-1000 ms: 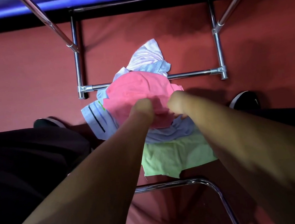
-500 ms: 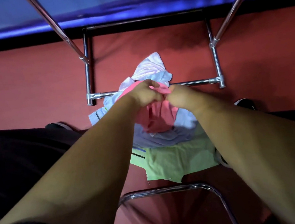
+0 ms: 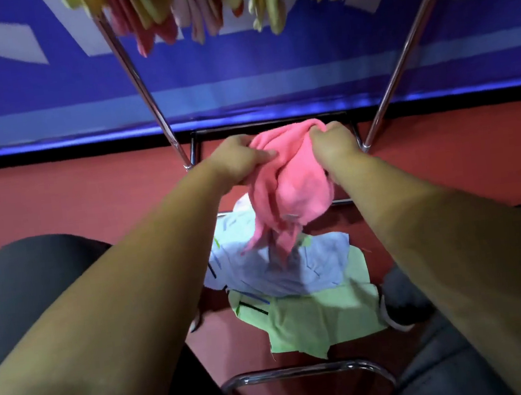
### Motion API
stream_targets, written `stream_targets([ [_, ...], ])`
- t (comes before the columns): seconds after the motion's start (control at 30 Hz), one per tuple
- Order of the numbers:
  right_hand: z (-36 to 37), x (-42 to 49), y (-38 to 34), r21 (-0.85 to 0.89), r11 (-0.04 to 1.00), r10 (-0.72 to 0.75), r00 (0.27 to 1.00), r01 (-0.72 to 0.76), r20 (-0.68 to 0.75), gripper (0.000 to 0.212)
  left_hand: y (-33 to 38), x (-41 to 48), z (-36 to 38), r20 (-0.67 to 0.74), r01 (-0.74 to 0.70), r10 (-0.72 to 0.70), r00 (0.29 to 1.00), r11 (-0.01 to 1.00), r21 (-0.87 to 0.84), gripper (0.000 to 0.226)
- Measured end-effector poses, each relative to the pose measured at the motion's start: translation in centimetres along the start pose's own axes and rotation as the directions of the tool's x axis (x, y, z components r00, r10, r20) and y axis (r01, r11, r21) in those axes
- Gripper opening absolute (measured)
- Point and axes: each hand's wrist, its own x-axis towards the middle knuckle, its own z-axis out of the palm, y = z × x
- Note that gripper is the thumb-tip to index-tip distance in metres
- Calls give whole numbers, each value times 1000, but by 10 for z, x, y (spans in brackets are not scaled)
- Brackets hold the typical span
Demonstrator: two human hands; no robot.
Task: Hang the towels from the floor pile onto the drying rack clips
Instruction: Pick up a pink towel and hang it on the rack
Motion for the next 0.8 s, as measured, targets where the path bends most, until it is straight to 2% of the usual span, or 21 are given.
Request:
stream_targets([
  [0.1, -27, -21, -32, -53, 999, -1, 1000, -1, -22, 50, 43, -29, -18, 49, -24, 39, 998, 964, -265, 15],
  [0.23, -55, -65, -63, -49, 999, -5, 999, 3, -41, 59, 83, -62, -30, 184, 50, 38, 982, 892, -449, 21],
  [0.3, -60, -88, -69, -19, 997, -73, 997, 73, -30, 44, 92, -76, -28, 193, 98, 12, 981, 831, -548, 17],
  [0.37, -54, -112, -69, -5, 990, -142, 986, 143, 89, 20, 90, -85, -21, 148, 114, -26, 989, 768, -630, 22],
  [0.43, -41, -134, -66, 34, 993, -120, 962, 116, 244, 18, 80, -88, -14, 140, 125, -37, 989, 710, -693, 51],
  [0.5, -32, -147, -64, 62, 993, -114, 926, 98, 360, 17, 76, -87, -6, 154, 114, -8, 988, 706, -699, 65],
  [0.57, -30, -145, -63, 52, 981, -191, 900, 186, 391, 20, 77, -83, 0, 118, 76, 2, 993, 750, -657, 63],
  [0.7, -41, -136, -63, 50, 952, -293, 844, 303, 449, 20, 76, -68, -3, 77, -9, 64, 995, 825, -565, 25],
  [0.8, -43, -126, -65, -23, 908, -366, 820, 418, 440, 11, 73, -57, -7, 17, -61, 78, 997, 882, -468, 15],
])
